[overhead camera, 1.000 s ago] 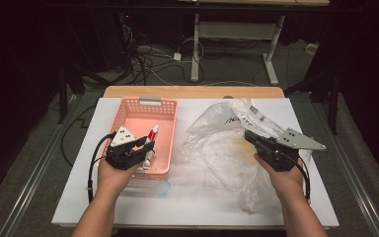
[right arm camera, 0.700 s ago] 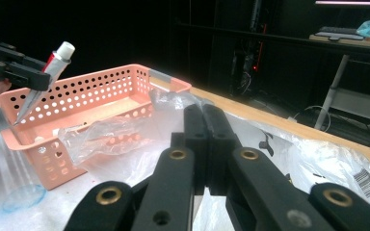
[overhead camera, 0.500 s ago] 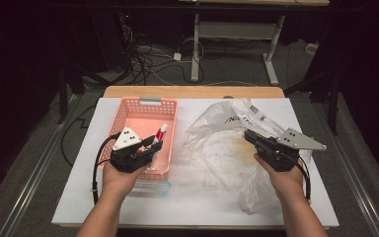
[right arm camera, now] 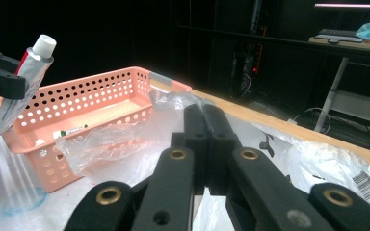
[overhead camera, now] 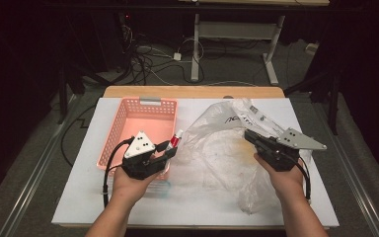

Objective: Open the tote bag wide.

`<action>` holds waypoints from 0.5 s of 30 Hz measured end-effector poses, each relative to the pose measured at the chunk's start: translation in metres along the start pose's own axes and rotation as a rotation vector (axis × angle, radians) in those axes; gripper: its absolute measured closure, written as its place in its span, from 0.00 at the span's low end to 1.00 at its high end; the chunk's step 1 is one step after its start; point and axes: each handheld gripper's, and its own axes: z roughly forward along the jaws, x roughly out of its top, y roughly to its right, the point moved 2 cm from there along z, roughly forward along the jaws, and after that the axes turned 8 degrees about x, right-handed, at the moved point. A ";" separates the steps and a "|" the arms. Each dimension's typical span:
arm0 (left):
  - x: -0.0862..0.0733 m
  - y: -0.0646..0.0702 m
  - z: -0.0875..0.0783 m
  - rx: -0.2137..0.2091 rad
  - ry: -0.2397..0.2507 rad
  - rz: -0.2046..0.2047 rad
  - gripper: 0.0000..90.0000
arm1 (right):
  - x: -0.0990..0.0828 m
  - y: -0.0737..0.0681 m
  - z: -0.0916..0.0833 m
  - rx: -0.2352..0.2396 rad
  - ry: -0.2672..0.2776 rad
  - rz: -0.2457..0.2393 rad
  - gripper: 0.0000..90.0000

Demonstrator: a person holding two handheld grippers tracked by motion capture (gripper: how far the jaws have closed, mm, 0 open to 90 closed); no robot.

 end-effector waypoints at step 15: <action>-0.008 0.031 0.022 -0.098 -0.051 0.039 0.74 | 0.002 -0.001 -0.001 0.000 0.007 -0.004 1.00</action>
